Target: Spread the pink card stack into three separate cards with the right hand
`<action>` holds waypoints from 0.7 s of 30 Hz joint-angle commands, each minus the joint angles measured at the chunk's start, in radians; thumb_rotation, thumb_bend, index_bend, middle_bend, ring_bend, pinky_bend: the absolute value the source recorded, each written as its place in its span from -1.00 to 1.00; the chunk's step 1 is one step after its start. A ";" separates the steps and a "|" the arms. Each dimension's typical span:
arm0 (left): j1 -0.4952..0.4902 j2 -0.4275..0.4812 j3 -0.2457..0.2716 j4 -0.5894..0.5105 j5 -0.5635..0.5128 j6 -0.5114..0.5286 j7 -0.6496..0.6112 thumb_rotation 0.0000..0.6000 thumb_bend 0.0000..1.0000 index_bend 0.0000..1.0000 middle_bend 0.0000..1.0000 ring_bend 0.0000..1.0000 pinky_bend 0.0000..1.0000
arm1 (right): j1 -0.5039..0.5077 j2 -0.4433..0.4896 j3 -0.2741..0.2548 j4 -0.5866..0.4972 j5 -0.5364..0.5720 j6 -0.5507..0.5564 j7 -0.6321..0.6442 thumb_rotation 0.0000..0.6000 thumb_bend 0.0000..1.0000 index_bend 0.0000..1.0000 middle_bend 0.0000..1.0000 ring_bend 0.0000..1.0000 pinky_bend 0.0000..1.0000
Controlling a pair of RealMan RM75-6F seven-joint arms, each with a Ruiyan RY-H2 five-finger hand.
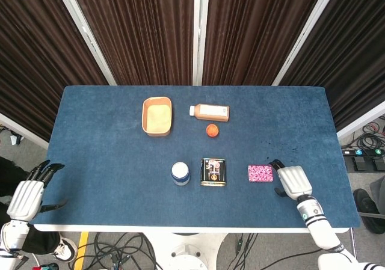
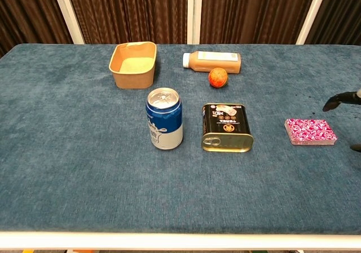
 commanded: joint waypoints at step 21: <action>0.000 0.002 0.002 0.007 -0.003 -0.011 -0.019 1.00 -1.00 -0.65 -0.68 -0.87 -0.69 | 0.109 -0.126 0.021 -0.004 0.239 0.016 -0.230 1.00 -0.66 -0.45 -0.56 0.49 0.64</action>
